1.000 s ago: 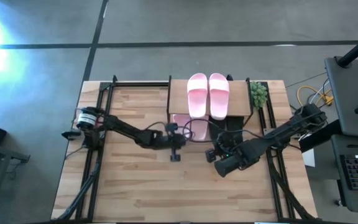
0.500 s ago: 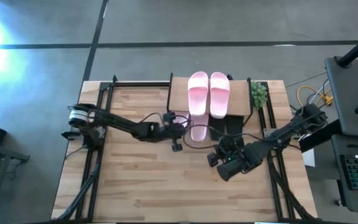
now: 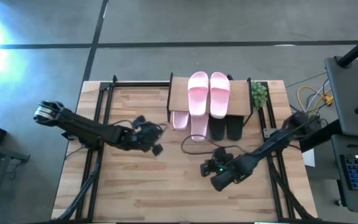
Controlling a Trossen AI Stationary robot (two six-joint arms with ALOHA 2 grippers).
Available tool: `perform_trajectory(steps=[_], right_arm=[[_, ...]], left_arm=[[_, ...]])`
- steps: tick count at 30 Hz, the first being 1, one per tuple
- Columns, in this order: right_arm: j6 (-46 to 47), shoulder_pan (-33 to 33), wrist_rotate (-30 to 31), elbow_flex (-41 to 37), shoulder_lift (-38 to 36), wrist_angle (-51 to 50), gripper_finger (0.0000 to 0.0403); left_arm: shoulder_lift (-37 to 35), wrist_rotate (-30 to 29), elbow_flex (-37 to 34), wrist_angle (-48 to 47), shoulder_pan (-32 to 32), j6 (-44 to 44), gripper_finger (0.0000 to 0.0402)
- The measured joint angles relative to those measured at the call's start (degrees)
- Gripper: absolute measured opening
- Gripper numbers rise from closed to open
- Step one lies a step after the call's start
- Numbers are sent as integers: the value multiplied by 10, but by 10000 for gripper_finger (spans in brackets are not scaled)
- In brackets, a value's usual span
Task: Pick and place slides into the shelf
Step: Adjust the pair of slippers
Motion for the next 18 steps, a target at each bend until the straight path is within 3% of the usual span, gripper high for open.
perform_trajectory(steps=[5, 10, 15, 18], right_arm=[[-5, -13, -2, 12, 54, 30, 13], [-14, -17, -2, 30, 62, 26, 13], [-29, -20, -2, 35, 57, 24, 13], [-23, -24, -5, 36, 57, 25, 13]], left_arm=[[-63, 21, -95, 128, 92, -44, 0], [-66, 201, -173, 318, 249, -23, 0], [-19, 384, -192, 381, 375, 11, 0], [21, 452, -188, 418, 413, 26, 0]])
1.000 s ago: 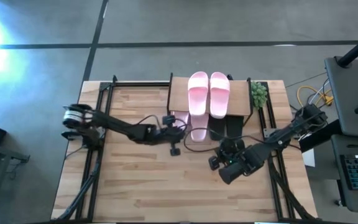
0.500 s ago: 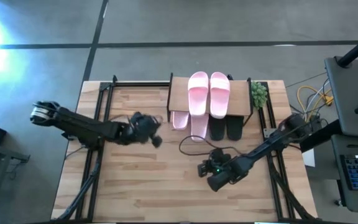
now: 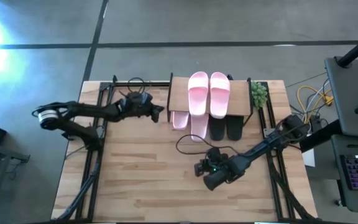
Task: Pick and place slides into the shelf
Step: Adjust the pair of slippers
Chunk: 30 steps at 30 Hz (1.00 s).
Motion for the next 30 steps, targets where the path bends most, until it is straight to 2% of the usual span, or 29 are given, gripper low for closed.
perform_trajectory(steps=[5, 11, 21, 26, 30], right_arm=[[7, -7, -10, -1, 1, 0, 13], [-27, -24, -11, -1, 1, 0, 13], [-125, -84, -20, -2, 1, 22, 13], [-219, -123, -77, -11, 8, 100, 13], [-229, -149, -90, -10, 27, 107, 13]], left_arm=[[76, 96, 20, 75, 28, -4, 0], [143, 159, 41, 105, 29, -4, 0], [130, 225, 37, 96, 29, 29, 0], [130, 246, 37, 79, 28, 40, 0], [130, 250, 32, 62, 28, 60, 0]])
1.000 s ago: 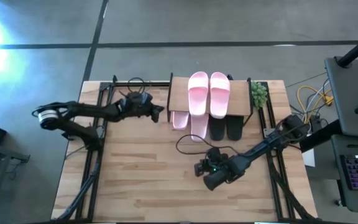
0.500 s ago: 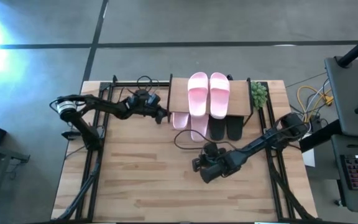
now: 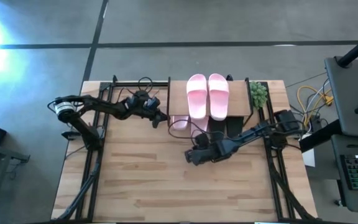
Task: Pick and place slides into the shelf
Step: Adjust the pair of slippers
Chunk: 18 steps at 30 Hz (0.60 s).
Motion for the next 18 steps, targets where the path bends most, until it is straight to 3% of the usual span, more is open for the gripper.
perform_trajectory(steps=[6, 14, 18], right_arm=[[-1, -18, 7, 0, 9, 4, 13], [-16, -23, 109, 0, 11, -2, 13], [-20, -38, 122, 1, 18, -2, 13]], left_arm=[[0, 6, -8, -1, 0, 11, 0], [0, 7, -10, 0, 0, 11, 0], [0, 7, -11, 4, 0, 11, 0]])
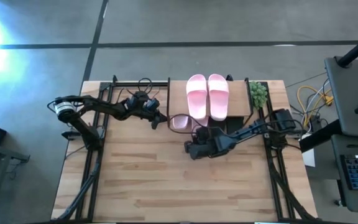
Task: Pick and place slides into the shelf
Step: Adjust the pair of slippers
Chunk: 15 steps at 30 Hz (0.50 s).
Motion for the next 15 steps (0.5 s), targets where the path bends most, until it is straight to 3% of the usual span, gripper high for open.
perform_trajectory(steps=[15], right_arm=[[-49, -61, 44, 5, 16, 6, 13]], left_arm=[[0, 1, -2, 2, 0, -12, 0]])
